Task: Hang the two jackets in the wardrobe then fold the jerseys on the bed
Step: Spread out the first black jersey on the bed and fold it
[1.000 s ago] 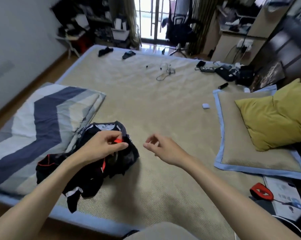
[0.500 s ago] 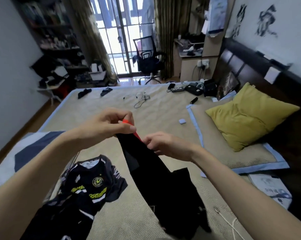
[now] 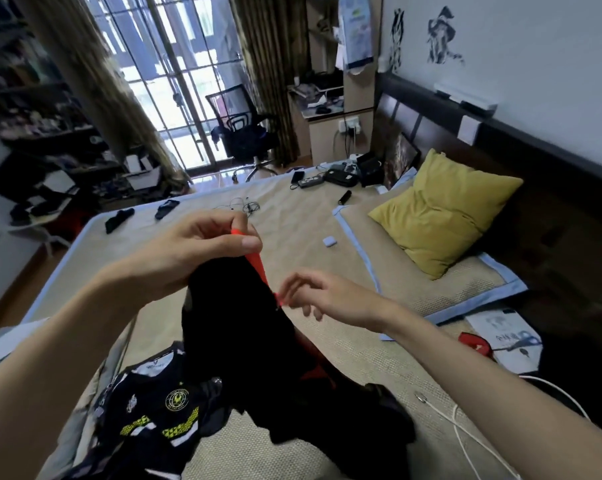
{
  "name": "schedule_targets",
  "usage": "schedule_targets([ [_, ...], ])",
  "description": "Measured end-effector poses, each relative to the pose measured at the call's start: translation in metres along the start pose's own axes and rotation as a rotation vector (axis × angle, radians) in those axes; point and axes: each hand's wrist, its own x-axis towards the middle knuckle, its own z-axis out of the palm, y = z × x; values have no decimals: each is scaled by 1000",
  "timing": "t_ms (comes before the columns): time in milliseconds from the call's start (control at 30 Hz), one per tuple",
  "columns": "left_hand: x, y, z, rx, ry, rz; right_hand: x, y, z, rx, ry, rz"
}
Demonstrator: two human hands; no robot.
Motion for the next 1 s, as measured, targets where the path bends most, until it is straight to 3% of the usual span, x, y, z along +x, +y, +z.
schedule_targets([
  [67, 2, -1, -1, 49, 15, 10, 6, 0, 5, 85, 106, -52],
  [233, -1, 2, -11, 63, 28, -2, 13, -5, 25, 75, -59, -35],
  [367, -11, 5, -25, 48, 31, 6, 27, -1, 34, 20, -79, 80],
  [500, -20, 8, -39, 86, 30, 6, 37, 9, 30, -447, -120, 198],
  [600, -27, 7, -51, 188, 52, -43, 40, 10, 10, -719, 49, 181],
  [767, -39, -1, -74, 394, 233, -150, 38, -15, -45, -802, 452, 46],
  [900, -35, -8, -82, 596, 332, -121, 37, -39, -76, -1108, 431, 204],
  [1000, -29, -14, -84, 812, 338, -127, 40, -59, -87, -1070, 471, 172],
])
